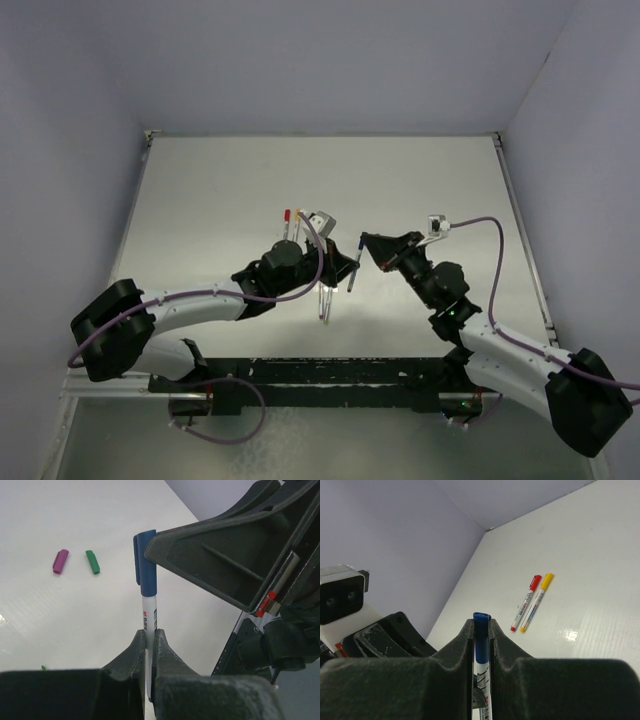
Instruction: Insert the pens into the pen caps
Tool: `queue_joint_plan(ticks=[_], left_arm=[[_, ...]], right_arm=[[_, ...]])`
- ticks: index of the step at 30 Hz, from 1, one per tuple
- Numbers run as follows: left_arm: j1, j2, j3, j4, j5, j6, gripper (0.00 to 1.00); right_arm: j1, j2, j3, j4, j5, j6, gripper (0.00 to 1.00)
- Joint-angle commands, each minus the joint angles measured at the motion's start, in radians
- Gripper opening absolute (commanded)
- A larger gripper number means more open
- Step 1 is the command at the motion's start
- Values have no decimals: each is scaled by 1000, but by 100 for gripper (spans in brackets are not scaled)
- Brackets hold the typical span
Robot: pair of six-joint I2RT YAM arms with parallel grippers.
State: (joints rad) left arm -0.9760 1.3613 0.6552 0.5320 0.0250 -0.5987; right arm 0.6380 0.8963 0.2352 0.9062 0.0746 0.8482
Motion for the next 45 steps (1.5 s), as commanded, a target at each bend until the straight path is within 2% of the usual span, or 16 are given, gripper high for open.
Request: queue_joint_plan(ticks=[1,4,8,13,27,32,36,39,41,45], left_arm=[[5,-27,74,63,-60,43,0],[22,-39,74,79,-81,32,0],[81,-56,58,144,-42,-6,0],[92,-75,102,112,-55,55,0],[161,-93,127,190,-36,62,0],[165,-81,136,133,-25,68,0],[165,-64,145,6,-36,71,0],[165,-60,132,-58,-59,69,0],[165,-52,125,-102,-77,71,0],[170,-20,122,-176,-117,85,0]], right_arm=[[17,-13,-8,-61,-52,2,0],[27,-10,-8,-102,-62,-7,0],[57,0,8,-173,-68,-40,0],[118,24,52,-304,-14,-103,0],[245,149,71,-370,77,-105,0],[247,154,101,-382,121,-110,0],[247,139,190,-456,176,-128,0],[247,94,249,-467,264,-190,8],[247,63,283,-471,330,-229,16],[247,-11,322,-477,416,-305,47]])
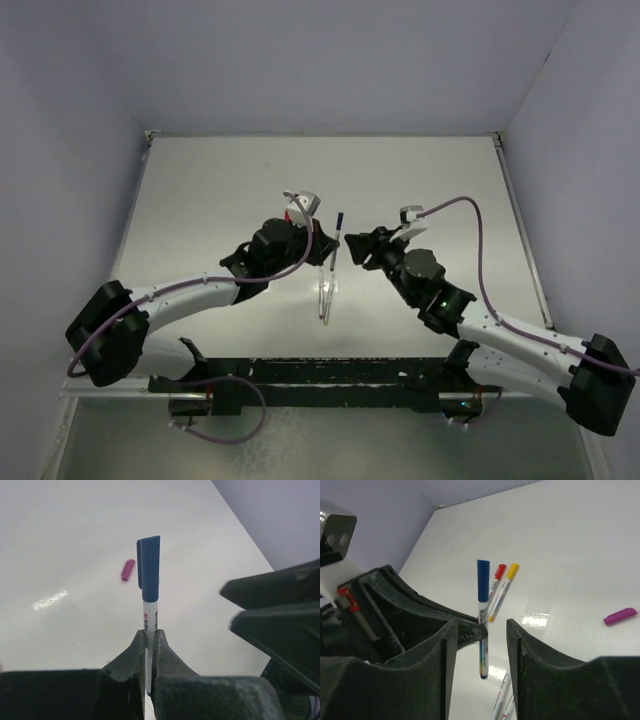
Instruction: Insert the pens into the pen caps
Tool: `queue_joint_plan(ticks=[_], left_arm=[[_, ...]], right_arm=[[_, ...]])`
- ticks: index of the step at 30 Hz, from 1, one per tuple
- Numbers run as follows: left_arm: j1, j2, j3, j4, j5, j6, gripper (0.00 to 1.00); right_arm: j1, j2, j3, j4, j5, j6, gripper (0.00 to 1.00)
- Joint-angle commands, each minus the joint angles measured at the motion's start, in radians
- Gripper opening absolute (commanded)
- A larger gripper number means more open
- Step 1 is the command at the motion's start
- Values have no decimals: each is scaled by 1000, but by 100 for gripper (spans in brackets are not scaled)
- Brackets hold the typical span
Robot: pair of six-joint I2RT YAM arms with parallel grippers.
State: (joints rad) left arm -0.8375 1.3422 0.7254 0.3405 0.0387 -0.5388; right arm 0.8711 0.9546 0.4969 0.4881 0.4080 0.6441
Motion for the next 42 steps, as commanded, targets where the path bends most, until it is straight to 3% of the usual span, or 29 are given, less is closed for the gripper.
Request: queue_joint_plan(ticks=[1,6,13,25,33,42], left_arm=[[35,9,53,5,-138,25,0],[69,98,96,-55,-165,46,0],[101,294,338,-330,-330,97,0],[163,543,577,-559,-401,77,4],[182,623,623,-606,-402,60,10],[184,653,615,-616,-376,32,28]], right_arm=[[14,-87,65,-66,100,-112,52],[14,-178,65,-163,173,-116,70],[13,-209,79,-403,258,-31,99],[13,-191,77,-535,286,46,100],[14,-177,85,-566,284,63,100],[14,-187,71,-549,272,61,100]])
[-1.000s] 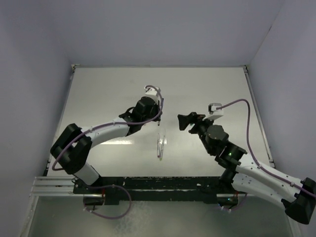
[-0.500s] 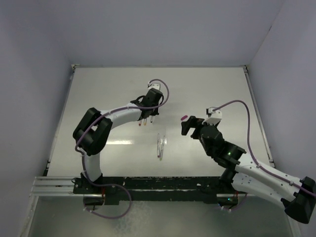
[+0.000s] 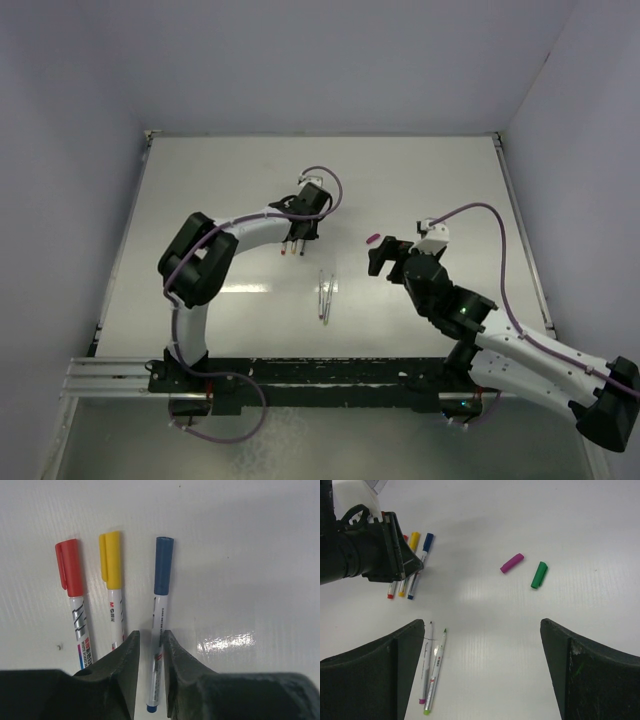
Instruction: Insert the pens into the pen caps
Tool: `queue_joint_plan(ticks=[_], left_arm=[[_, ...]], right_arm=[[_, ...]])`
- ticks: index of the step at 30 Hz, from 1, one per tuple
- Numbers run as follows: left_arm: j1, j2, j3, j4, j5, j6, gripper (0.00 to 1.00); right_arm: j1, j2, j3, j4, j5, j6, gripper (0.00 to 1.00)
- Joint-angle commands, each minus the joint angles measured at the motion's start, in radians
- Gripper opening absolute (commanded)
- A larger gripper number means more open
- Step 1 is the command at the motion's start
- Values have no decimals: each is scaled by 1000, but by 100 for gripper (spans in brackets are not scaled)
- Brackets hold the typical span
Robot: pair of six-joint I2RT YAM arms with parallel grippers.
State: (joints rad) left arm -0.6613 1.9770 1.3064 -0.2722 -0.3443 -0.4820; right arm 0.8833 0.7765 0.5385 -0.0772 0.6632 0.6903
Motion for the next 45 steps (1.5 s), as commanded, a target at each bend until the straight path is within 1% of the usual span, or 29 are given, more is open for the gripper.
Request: queue_joint_plan(ticks=[1,4,12,20,26,30,37,41,45], left_arm=[[7,21,34,-4,13,-27,31],[8,24,33,-4,27,-32,34],[7,-24,37,8,62,-24,35],[6,-127,43,-24,47,-10,39],[-1,-239,-33,-22,48,-21,42],[-39,-320,-126,-24,45,-27,45],[-158,-428,-286,-57,48,-83,46],[-233,-447,-315,-89,64,-112,47],[-280,-454,-340,-97,83,-153,48]], right_arm=[[1,-8,29,19,15,13,100],[2,-6,30,21,13,11,100],[1,-3,26,40,7,4,100],[1,11,23,67,-2,-10,100],[2,18,24,56,9,-8,100],[1,21,17,31,40,27,100],[-1,9,-18,39,121,45,100],[-12,33,-7,39,159,19,100],[-36,50,5,39,167,5,100]])
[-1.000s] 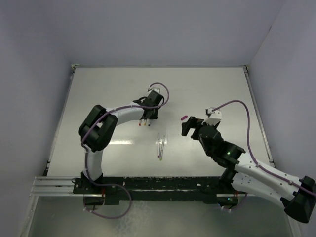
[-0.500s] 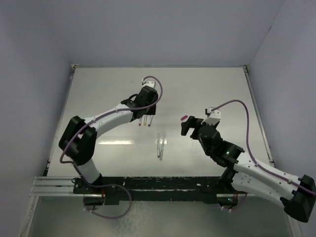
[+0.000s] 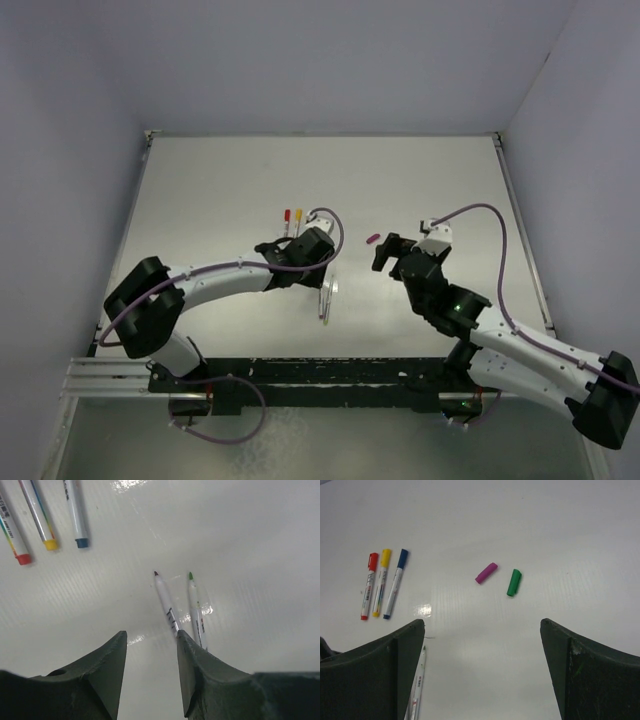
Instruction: Insert the pens into the pen caps
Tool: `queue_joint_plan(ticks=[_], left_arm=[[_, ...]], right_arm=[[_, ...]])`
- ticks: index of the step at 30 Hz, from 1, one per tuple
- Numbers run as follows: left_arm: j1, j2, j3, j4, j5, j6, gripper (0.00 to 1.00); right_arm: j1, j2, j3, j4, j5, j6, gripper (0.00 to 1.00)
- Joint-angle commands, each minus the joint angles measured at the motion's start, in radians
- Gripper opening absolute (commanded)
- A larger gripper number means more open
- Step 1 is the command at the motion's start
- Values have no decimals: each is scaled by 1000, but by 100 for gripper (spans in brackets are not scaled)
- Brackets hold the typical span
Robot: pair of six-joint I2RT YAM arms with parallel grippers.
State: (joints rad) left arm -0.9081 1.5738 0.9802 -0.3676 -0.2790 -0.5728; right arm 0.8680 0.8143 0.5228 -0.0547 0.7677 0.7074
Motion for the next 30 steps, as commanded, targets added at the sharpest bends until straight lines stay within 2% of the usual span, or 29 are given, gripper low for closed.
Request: queue_joint_plan(ticks=[1,16,30], left_arm=[[-44,-51,-21,-1,16,-70,48],[-136,62,5,-39,-21,-113,50],[-146,128,19,-61,-48,-125,49]], right_arm=[[-28,12,20,16,60,-11,100],[-57,-35,-16,-7,27,23,100],[-57,-36,-24,1,8,42,100]])
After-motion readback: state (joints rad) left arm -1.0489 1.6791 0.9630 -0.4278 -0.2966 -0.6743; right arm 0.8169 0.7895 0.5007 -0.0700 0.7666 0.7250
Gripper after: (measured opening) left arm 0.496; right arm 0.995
